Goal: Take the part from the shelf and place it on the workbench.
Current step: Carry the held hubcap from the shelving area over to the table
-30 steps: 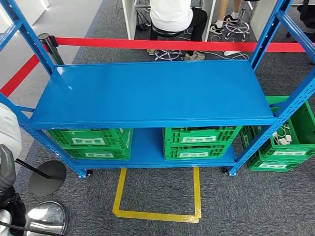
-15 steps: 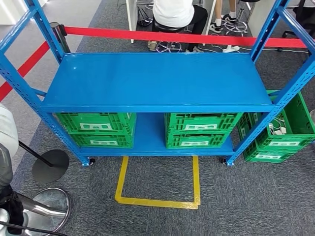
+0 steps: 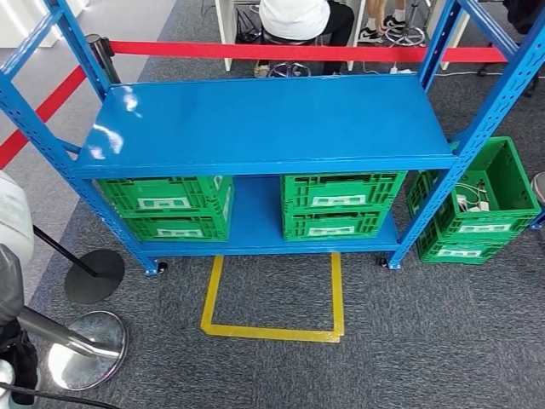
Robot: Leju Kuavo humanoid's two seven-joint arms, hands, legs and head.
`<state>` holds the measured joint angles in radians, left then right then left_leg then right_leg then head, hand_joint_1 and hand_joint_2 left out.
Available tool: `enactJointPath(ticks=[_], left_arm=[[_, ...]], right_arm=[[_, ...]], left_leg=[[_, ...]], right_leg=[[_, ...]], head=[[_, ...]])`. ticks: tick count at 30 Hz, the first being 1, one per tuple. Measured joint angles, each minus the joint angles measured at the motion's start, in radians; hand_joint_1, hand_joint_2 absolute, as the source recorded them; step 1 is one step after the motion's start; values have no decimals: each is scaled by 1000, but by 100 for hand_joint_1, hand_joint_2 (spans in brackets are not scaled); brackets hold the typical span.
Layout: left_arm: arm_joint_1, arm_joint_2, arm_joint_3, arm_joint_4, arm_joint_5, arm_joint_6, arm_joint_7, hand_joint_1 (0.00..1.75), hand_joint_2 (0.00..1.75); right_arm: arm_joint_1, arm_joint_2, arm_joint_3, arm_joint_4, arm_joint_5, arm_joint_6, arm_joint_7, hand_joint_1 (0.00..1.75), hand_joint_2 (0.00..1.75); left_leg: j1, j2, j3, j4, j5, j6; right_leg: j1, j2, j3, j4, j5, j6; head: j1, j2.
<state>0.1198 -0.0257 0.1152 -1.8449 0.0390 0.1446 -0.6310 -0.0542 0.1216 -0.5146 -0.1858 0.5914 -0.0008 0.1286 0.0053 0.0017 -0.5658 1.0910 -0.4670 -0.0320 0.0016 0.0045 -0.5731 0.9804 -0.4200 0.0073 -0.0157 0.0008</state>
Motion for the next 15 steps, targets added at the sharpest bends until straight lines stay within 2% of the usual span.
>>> enactJointPath(ticks=[1,2,3,5,6,7,8,9,10,11,12,13,14,15], left_arm=[[-1,1,0,-1,-2,0,-1,175,175],[-2,2,0,-1,-5,1,-1,175,175],[-3,2,-1,-2,-6,1,-2,175,175],[-1,3,-1,-3,-7,2,-2,175,175],[0,3,-1,-3,-7,3,-2,175,175],[2,2,0,-3,-7,4,-2,175,175],[4,2,0,-4,-8,5,-2,175,175],[6,2,0,-6,-8,7,-3,175,175],[9,2,1,-7,-8,8,-4,175,175],[12,2,1,-8,-9,8,-5,175,175],[14,2,1,-8,-10,9,-6,175,175],[17,1,2,-9,-10,10,-7,175,175],[19,1,2,-10,-11,10,-7,175,175],[21,1,2,-12,-12,11,-8,175,175]], right_arm=[[-1,0,0,0,0,0,-1,0,175],[-2,0,-1,0,0,0,-1,0,175],[-2,0,-3,0,0,0,-2,0,175],[-1,0,-7,0,-5,-3,-7,0,175],[0,0,-11,0,-11,-6,-11,0,175],[1,0,-16,0,-17,-9,-14,0,175],[2,0,-23,0,-25,-13,-18,0,175],[2,0,-29,0,-32,-17,-22,0,175],[2,0,-35,0,-37,-21,-27,0,175],[2,0,-41,0,-41,-24,-33,0,175],[2,0,-46,0,-44,-27,-39,0,175],[2,0,-50,0,-45,-29,-44,0,175],[1,0,-53,0,-46,-30,-47,0,175],[0,1,-55,0,-46,-31,-50,0,175]], left_leg=[[-1,-1,44,-69,6,4],[-1,-2,72,-117,5,7],[-3,-3,83,-141,0,11],[-2,-2,70,-146,7,22],[-1,-1,60,-146,16,29],[1,1,49,-147,26,36],[2,2,37,-147,37,41],[1,3,24,-147,48,44],[0,3,11,-146,59,46],[-1,3,-3,-146,71,47],[-2,3,-18,-145,82,46],[-3,3,-34,-143,94,45],[-4,2,-50,-141,106,43],[-4,1,-63,-139,118,40]], right_leg=[[2,1,-8,4,5,5],[3,1,-14,7,12,10],[5,1,-19,8,19,15],[4,2,-30,10,30,25],[4,2,-39,19,17,30],[3,2,-53,45,-15,35],[2,2,-69,93,-63,39],[2,1,-87,157,-117,44],[2,1,-101,226,-159,47],[2,1,-106,280,-177,48],[2,1,-97,305,-170,49],[2,1,-71,295,-144,47],[2,1,-28,251,-112,46],[2,1,26,181,-96,44]], head=[[1,0],[1,0],[1,0],[1,0],[2,0],[3,0],[4,0],[6,0],[8,0],[8,0],[8,0],[8,0],[8,0],[8,0]])
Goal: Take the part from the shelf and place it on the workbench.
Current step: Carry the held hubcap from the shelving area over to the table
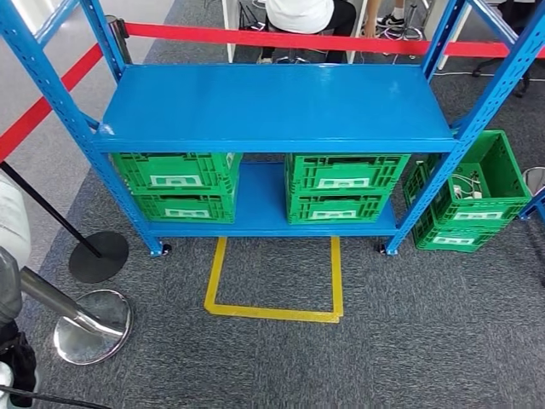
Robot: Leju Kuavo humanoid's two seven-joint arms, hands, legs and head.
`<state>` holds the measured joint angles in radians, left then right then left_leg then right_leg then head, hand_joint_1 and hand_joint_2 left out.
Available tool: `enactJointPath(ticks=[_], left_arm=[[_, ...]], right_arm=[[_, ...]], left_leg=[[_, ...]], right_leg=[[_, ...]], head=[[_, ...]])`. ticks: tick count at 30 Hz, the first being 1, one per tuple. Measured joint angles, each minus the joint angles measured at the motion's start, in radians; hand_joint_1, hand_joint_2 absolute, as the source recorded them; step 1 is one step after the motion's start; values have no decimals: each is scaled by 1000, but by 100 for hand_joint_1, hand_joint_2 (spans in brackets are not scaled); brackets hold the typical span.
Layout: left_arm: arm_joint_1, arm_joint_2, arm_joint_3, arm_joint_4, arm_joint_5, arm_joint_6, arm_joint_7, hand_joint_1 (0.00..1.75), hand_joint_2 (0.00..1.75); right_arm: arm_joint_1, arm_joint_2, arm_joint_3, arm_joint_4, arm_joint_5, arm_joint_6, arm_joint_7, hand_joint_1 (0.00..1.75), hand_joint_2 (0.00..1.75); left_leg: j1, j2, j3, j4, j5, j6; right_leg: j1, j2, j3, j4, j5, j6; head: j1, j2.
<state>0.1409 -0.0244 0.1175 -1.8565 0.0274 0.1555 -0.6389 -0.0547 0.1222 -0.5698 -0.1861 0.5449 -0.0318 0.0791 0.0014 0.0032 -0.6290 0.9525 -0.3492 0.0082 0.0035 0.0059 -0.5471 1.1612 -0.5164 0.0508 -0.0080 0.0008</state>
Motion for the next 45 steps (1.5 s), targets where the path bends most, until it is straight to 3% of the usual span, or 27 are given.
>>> enactJointPath(ticks=[2,4,6,7,8,10,11,12,13,15,16,18,20,22,23,25,27,28,31,33,36,37,39,41,42,43,45], left_arm=[[3,0,1,-7,-1,2,-2,175,175],[9,0,2,-17,-2,6,-5,175,175],[23,0,5,-28,-3,7,-8,175,175],[29,0,8,-32,-3,6,-9,175,175],[32,1,10,-34,-2,4,-9,175,175],[33,2,15,-35,0,1,-10,175,175],[33,2,16,-35,1,0,-10,175,175],[34,2,17,-35,2,-1,-10,175,175],[34,2,18,-35,3,0,-10,175,175],[35,1,20,-36,5,1,-10,175,175],[36,1,21,-39,6,2,-10,175,175],[36,0,23,-44,7,4,-10,175,175],[39,-1,24,-48,8,5,-10,175,175],[44,-2,25,-50,11,6,-10,175,175],[45,-3,26,-50,12,6,-10,175,175],[46,-3,27,-52,14,6,-9,175,175],[48,-4,27,-52,15,6,-9,175,175],[49,-4,28,-52,15,6,-8,175,175],[51,-5,28,-52,16,7,-8,175,175],[51,-6,29,-54,18,8,-8,175,175],[54,-8,31,-56,19,8,-8,175,175],[54,-8,32,-57,20,8,-8,175,175],[54,-8,33,-58,22,8,-8,175,175],[56,-7,33,-58,24,7,-9,175,175],[57,-8,34,-58,25,6,-9,175,175],[58,-7,35,-58,27,5,-9,175,175],[58,-7,37,-58,33,-2,-10,175,175]], right_arm=[[-4,1,-2,-1,5,-9,-17,0,175],[-5,4,-1,-3,29,-44,-60,0,175],[-4,8,1,-3,44,-55,-88,0,175],[-4,9,1,-3,42,-39,-91,0,175],[-4,10,0,-2,38,-13,-89,0,175],[-5,9,-1,-2,37,27,-90,0,175],[-5,9,-1,-2,39,39,-92,0,175],[-4,9,-1,-2,41,44,-96,0,175],[-2,9,-1,-2,44,47,-101,0,175],[1,9,-1,-3,49,50,-112,0,175],[1,9,-1,-3,51,50,-116,0,175],[1,9,-1,-4,55,51,-124,0,175],[2,9,-1,-4,58,52,-128,0,175],[6,9,-1,-4,62,52,-130,0,175],[8,9,-1,-4,64,53,-131,0,175],[8,9,-1,-4,66,56,-135,0,175],[7,9,0,-4,70,56,-137,0,175],[7,9,0,-4,73,57,-138,0,175],[9,9,2,-4,89,58,-141,0,175],[11,9,3,-4,99,59,-145,0,175],[13,9,4,-4,106,60,-147,0,175],[13,9,5,-4,107,60,-148,0,175],[11,9,7,-4,108,61,-151,0,175],[11,9,8,-4,109,61,-153,0,175],[11,9,8,-4,109,62,-153,0,175],[12,9,9,-4,111,62,-154,0,175],[11,9,9,-4,114,64,-154,0,175]], left_leg=[[-1,0,-18,4,22,-9],[-1,1,-24,3,43,-21],[1,0,-30,5,41,-33],[2,-1,-36,23,10,-39],[3,-1,-46,61,-43,-45],[5,-1,-68,191,-163,-54],[5,-1,-75,259,-188,-57],[6,-1,-75,309,-181,-59],[7,-1,-65,329,-149,-60],[10,-1,8,265,-90,-60],[11,-2,68,186,-91,-59],[10,-3,167,37,-136,-47],[7,-3,189,-14,-159,-29],[6,-1,176,-13,-146,-10],[7,0,170,-14,-139,-1],[5,1,155,-14,-124,7],[1,1,139,-13,-110,8],[0,-1,133,-12,-104,7],[-3,-15,121,-10,-92,-2],[-4,-23,110,-6,-84,-11],[0,-34,95,-1,-75,-28],[1,-33,86,13,-85,-34],[4,-23,43,102,-144,-46],[7,-17,-21,243,-214,-57],[8,-16,-41,290,-228,-60],[10,-15,-41,299,-222,-63],[11,3,20,198,-163,-65]], right_leg=[[3,2,98,-148,-11,-7],[8,4,122,-204,-27,-20],[6,3,100,-197,-11,-38],[4,1,88,-196,1,-48],[2,-1,74,-197,15,-55],[2,-4,45,-196,42,-60],[2,-5,28,-195,56,-60],[2,-6,11,-194,69,-59],[2,-6,-7,-192,81,-57],[1,-8,-38,-186,103,-51],[3,-7,-49,-182,110,-47],[6,-6,-63,-172,125,-37],[6,-6,-73,-169,140,-27],[2,-6,-91,-145,123,-15],[1,-6,-108,-106,94,-10],[0,-6,-154,25,12,-3],[0,-6,-173,119,-30,-2],[0,-6,-153,110,-25,-4],[0,19,-11,-92,37,-17],[0,38,40,-177,48,-24],[2,22,34,-184,55,-36],[0,14,32,-187,60,-43],[-3,-4,24,-190,68,-54],[-3,-22,12,-190,73,-57],[-3,-32,8,-189,75,-56],[-4,-42,4,-188,77,-55],[-5,-62,1,-185,79,-52]], head=[[-2,0],[-1,0],[0,0],[-3,0],[-6,0],[-11,0],[-12,0],[-12,0],[-13,0],[-13,0],[-13,0],[-12,0],[-11,0],[-9,0],[-8,0],[-4,0],[-4,0],[-4,0],[-5,0],[-6,0],[-7,0],[-8,0],[-12,0],[-14,0],[-14,0],[-14,0],[-14,0]])
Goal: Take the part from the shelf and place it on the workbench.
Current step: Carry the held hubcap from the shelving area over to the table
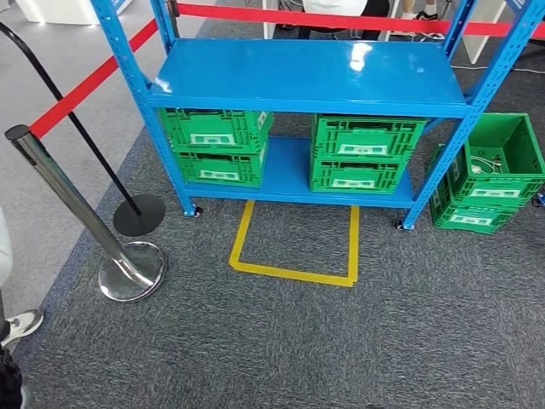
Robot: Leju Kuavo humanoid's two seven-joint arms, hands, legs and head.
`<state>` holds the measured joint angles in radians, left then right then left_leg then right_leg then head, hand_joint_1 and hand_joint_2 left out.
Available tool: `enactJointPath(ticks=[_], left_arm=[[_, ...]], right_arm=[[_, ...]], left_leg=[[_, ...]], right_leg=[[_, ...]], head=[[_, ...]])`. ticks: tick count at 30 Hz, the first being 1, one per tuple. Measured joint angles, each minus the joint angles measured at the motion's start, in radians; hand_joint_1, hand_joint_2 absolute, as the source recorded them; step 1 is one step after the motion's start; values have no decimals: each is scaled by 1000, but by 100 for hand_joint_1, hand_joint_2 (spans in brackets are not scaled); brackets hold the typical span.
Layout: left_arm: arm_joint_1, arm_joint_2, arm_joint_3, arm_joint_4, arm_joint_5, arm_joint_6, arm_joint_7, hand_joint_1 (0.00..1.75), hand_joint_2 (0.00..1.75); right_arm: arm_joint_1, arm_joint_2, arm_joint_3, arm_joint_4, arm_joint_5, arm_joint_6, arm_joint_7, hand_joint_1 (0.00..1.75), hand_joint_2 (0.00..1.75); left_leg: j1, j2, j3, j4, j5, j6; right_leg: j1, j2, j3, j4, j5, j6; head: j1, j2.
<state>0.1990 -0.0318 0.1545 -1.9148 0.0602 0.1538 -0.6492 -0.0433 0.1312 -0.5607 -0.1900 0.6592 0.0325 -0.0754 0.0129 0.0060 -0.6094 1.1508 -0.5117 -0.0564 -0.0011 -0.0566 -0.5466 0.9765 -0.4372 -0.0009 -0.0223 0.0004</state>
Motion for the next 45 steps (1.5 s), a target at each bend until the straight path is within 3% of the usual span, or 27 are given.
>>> enactJointPath(ticks=[2,4,6,8,11,12,13,15,17,19,21,23,25,27,28,29,30,32,34,36,37,39,41,42,43,44,45], left_arm=[[-2,0,3,0,6,-9,-1,175,175],[-4,1,7,-1,11,-15,-2,175,175],[-4,1,11,-1,13,-17,-2,175,175],[-4,1,15,-2,13,-17,-3,175,175],[-6,0,18,-2,13,-14,-4,175,175],[-6,0,20,-2,15,-16,-4,175,175],[-5,-1,20,-2,17,-18,-3,175,175],[-6,0,21,-2,26,-32,-1,175,175],[-7,0,22,-2,32,-48,2,175,175],[-9,1,22,-2,35,-59,2,175,175],[-9,2,23,-2,35,-67,3,175,175],[-9,5,23,-2,35,-75,6,175,175],[-14,8,23,-2,35,-83,10,175,175],[-17,9,22,-1,39,-91,11,175,175],[-17,9,22,0,42,-94,12,175,175],[-17,9,22,0,45,-97,12,175,175],[-17,9,22,0,48,-100,12,175,175],[-20,9,22,0,51,-104,13,175,175],[-23,9,22,0,54,-108,15,175,175],[-22,8,24,0,54,-109,17,175,175],[-21,8,25,0,54,-109,18,175,175],[-22,8,26,0,54,-109,18,175,175],[-24,7,27,0,54,-110,19,175,175],[-24,6,27,1,54,-110,20,175,175],[-24,6,27,1,54,-110,20,175,175],[-24,6,27,1,54,-110,20,175,175],[-23,5,28,1,54,-110,20,175,175]], right_arm=[[-1,0,0,0,2,2,-1,0,175],[-3,-1,0,0,4,2,-2,0,175],[-4,-1,0,0,5,3,-2,0,175],[-5,-1,0,0,7,3,-2,0,175],[-3,-1,0,0,9,5,-2,0,175],[-2,-1,0,0,9,6,-3,0,175],[-3,-1,0,0,9,7,-2,0,175],[-4,-1,0,0,10,9,-2,0,175],[-3,-1,0,0,11,10,-2,0,175],[-3,-1,0,0,12,11,-2,0,175],[-4,-1,0,0,13,11,-2,0,175],[-5,-1,0,0,14,12,-2,0,175],[-4,0,-1,0,15,12,-2,0,175],[-2,-1,-1,0,14,12,-2,0,175],[-1,-1,-1,0,14,12,-2,0,175],[-2,-1,-2,0,15,12,-2,0,175],[-3,0,-2,0,15,13,-2,0,175],[-4,0,-2,0,15,13,-2,0,175],[-5,0,-2,0,17,13,-2,0,175],[-7,0,-2,0,18,13,-1,0,175],[-8,0,-2,0,18,13,-1,0,175],[-9,0,-2,0,18,13,-1,0,175],[-7,0,-2,0,18,13,0,0,175],[-5,0,-2,0,18,13,0,0,175],[-4,0,-2,0,18,13,0,0,175],[-4,0,-2,0,18,14,0,0,175],[-4,0,-2,0,18,14,1,0,175]], left_leg=[[-2,46,75,-141,50,3],[-6,64,95,-193,60,17],[-8,39,86,-192,66,37],[-6,19,81,-192,74,52],[-5,-12,70,-192,82,65],[-6,-24,66,-191,85,66],[-7,-38,65,-191,86,66],[-7,-67,64,-189,89,63],[-6,-92,60,-185,90,57],[-3,-114,49,-181,95,45],[2,-134,37,-180,102,30],[2,-104,21,-156,86,20],[-1,-42,-28,-55,28,11],[0,-19,-90,79,-29,4],[0,-17,-104,112,-34,2],[1,-15,-97,103,-19,2],[0,-8,-69,54,11,3],[-4,34,12,-92,69,7],[-9,61,52,-174,89,18],[-11,42,48,-181,91,34],[-10,31,46,-182,93,40],[-6,10,45,-185,99,53],[-4,-11,43,-186,102,60],[-4,-23,41,-185,103,62],[-5,-37,40,-185,105,62],[-5,-51,40,-185,106,62],[-5,-66,40,-185,108,61]], right_leg=[[5,-17,-3,8,-2,9],[11,-32,-5,13,-2,19],[9,-48,-7,14,-3,28],[4,-21,-25,53,-33,39],[1,44,-108,247,-136,46],[1,50,-132,302,-155,45],[2,53,-137,319,-154,43],[1,63,-90,234,-98,37],[-5,110,-18,90,-46,33],[-7,145,13,28,-36,30],[-5,130,14,27,-34,23],[-6,105,13,23,-28,12],[-7,77,11,20,-25,3],[-5,46,9,20,-26,1],[-4,31,8,20,-26,0],[-4,17,8,20,-26,0],[-4,3,8,20,-26,1],[-1,-21,10,22,-29,5],[5,-40,11,23,-32,15],[7,-61,15,20,-32,25],[6,-58,15,23,-36,31],[2,-12,-7,76,-73,41],[0,42,-66,208,-142,45],[0,50,-97,276,-168,45],[1,53,-117,316,-176,44],[1,55,-118,317,-164,42],[1,59,-99,277,-135,39]], head=[[-1,0],[-1,0],[1,0],[3,0],[5,0],[5,0],[5,0],[6,0],[5,0],[4,0],[4,0],[1,0],[-6,0],[-8,0],[-8,0],[-8,0],[-8,0],[-9,0],[-9,0],[-7,0],[-7,0],[-3,0],[2,0],[2,0],[2,0],[2,0],[2,0]])
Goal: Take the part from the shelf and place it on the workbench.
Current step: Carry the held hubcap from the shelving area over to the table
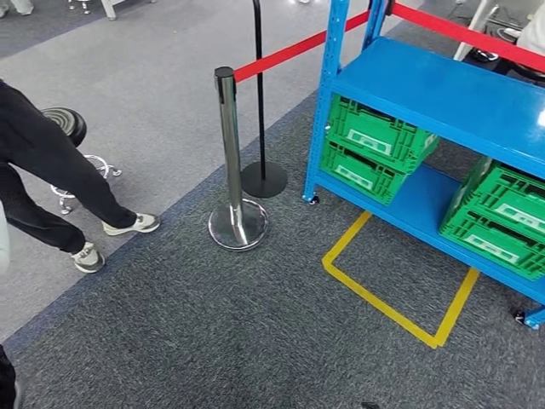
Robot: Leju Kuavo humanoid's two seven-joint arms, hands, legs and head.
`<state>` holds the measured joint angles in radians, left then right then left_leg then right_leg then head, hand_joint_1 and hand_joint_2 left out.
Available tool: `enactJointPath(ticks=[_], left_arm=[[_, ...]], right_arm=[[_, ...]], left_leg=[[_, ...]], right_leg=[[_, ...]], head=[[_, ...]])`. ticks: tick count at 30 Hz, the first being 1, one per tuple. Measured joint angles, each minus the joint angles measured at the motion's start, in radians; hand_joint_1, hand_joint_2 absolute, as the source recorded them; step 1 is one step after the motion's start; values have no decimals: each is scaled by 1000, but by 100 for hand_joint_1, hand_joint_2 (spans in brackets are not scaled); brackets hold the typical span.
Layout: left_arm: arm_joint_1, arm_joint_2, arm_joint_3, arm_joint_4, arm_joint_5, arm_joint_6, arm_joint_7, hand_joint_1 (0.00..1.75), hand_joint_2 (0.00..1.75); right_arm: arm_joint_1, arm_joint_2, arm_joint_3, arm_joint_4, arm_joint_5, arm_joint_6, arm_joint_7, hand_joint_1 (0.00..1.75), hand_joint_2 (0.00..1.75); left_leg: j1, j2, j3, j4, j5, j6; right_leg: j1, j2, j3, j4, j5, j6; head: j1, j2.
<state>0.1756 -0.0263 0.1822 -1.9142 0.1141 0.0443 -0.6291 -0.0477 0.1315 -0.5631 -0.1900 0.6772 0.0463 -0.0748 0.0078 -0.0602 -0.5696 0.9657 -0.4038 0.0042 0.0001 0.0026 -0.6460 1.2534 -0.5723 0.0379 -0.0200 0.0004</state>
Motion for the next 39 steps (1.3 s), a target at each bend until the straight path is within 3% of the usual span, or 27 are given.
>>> enactJointPath(ticks=[1,3,5,7,8,9,11,13,14,16,19,20,23,24,26,28,29,30,31,32,34,36,38,39], left_arm=[[0,0,0,0,0,0,0,175,175],[-1,-1,0,0,-1,0,0,175,175],[-2,-2,1,0,-5,0,1,175,175],[-1,-4,1,0,-11,2,1,175,175],[-1,-4,1,0,-13,3,2,175,175],[-3,-4,0,0,-15,4,2,175,175],[-8,-4,-1,1,-17,6,2,175,175],[-10,-4,-2,3,-17,7,3,175,175],[-9,-4,-2,4,-17,8,3,175,175],[-8,-4,-2,5,-16,8,3,175,175],[-8,-4,-2,5,-16,8,3,175,175],[-9,-4,-2,5,-15,8,3,175,175],[-8,-4,-2,8,-10,6,5,175,175],[-6,-4,-1,8,-10,6,6,175,175],[-7,-5,0,8,-10,6,6,175,175],[-8,-5,0,8,-10,5,6,175,175],[-8,-6,0,8,-10,5,6,175,175],[-7,-6,0,9,-10,5,6,175,175],[-7,-6,0,9,-9,5,6,175,175],[-7,-6,0,10,-9,5,6,175,175],[-8,-6,0,10,-9,5,6,175,175],[-10,-6,0,10,-9,4,6,175,175],[-9,-5,1,10,-8,4,6,175,175],[-7,-4,1,10,-8,4,6,175,175]], right_arm=[[-1,0,0,0,0,0,0,0,175],[-1,0,0,0,0,0,1,0,175],[-3,0,0,0,0,0,1,0,175],[-6,0,0,-1,1,0,2,0,175],[-6,1,0,-1,1,0,2,0,175],[-5,1,0,-1,2,0,4,0,175],[-1,1,0,-1,3,0,7,0,175],[3,1,-1,-1,3,0,10,0,175],[3,1,-1,-1,3,0,10,0,175],[2,2,-1,-1,4,0,11,0,175],[1,2,-1,-1,4,0,11,0,175],[1,0,-1,-1,4,0,11,0,175],[-3,-1,-1,-2,4,0,12,0,175],[-4,0,-1,-2,5,0,12,0,175],[-4,1,-1,-2,5,0,12,0,175],[-2,2,-1,-2,5,0,12,0,175],[0,3,-1,-2,4,0,12,0,175],[0,3,-2,-2,4,0,12,0,175],[0,3,-2,-2,4,0,12,0,175],[-1,3,-2,-2,5,1,12,0,175],[-1,3,-2,-2,5,1,13,0,175],[-1,4,-2,-1,5,0,13,0,175],[-3,6,-2,-1,6,0,13,0,175],[-3,6,-3,-1,6,-1,12,0,175]], left_leg=[[1,-14,0,0,2,-2],[4,-40,1,0,5,-11],[11,-63,-3,-5,9,-28],[18,-75,-8,-10,15,-44],[19,-58,-13,0,8,-48],[18,-30,-27,28,-13,-51],[17,31,-78,143,-87,-59],[23,47,-129,259,-143,-71],[27,50,-132,275,-143,-76],[32,57,-98,226,-109,-85],[34,64,-67,173,-82,-89],[36,88,-42,131,-68,-90],[31,122,17,19,-30,-54],[28,105,13,20,-28,-37],[27,81,10,19,-23,-22],[22,57,6,20,-22,-14],[19,43,5,20,-22,-12],[17,28,5,20,-22,-11],[14,13,6,20,-22,-11],[13,-3,7,21,-22,-11],[12,-31,6,23,-23,-14],[14,-55,-1,24,-21,-25],[20,-74,-10,21,-15,-39],[21,-65,-14,24,-16,-45]], right_leg=[[0,14,35,-70,38,-4],[0,69,103,-209,85,-13],[7,96,131,-267,90,-25],[12,71,138,-279,96,-39],[11,58,143,-287,105,-46],[8,43,147,-296,115,-51],[5,11,147,-305,128,-53],[4,-23,138,-303,131,-48],[2,-39,134,-301,132,-45],[-2,-64,129,-296,132,-37],[-6,-74,127,-293,131,-33],[-5,-82,124,-285,124,-25],[-10,-128,129,-268,106,10],[-15,-123,131,-264,99,18],[-20,-70,98,-190,52,23],[-18,-17,27,-42,-15,19],[-16,-8,-8,19,-32,16],[-14,-5,-28,47,-30,12],[-13,-3,-30,35,-7,7],[-12,4,-14,-15,32,1],[-14,47,40,-154,104,-7],[-14,79,72,-228,123,-8],[-11,66,78,-236,121,-11],[-10,55,79,-239,123,-18]], head=[[0,0],[-1,0],[-1,0],[0,0],[-2,0],[-4,0],[-9,0],[-10,0],[-10,0],[-10,0],[-10,0],[-12,0],[-5,0],[1,0],[4,0],[7,0],[8,0],[8,0],[7,0],[7,0],[7,0],[6,0],[6,0],[6,0]])
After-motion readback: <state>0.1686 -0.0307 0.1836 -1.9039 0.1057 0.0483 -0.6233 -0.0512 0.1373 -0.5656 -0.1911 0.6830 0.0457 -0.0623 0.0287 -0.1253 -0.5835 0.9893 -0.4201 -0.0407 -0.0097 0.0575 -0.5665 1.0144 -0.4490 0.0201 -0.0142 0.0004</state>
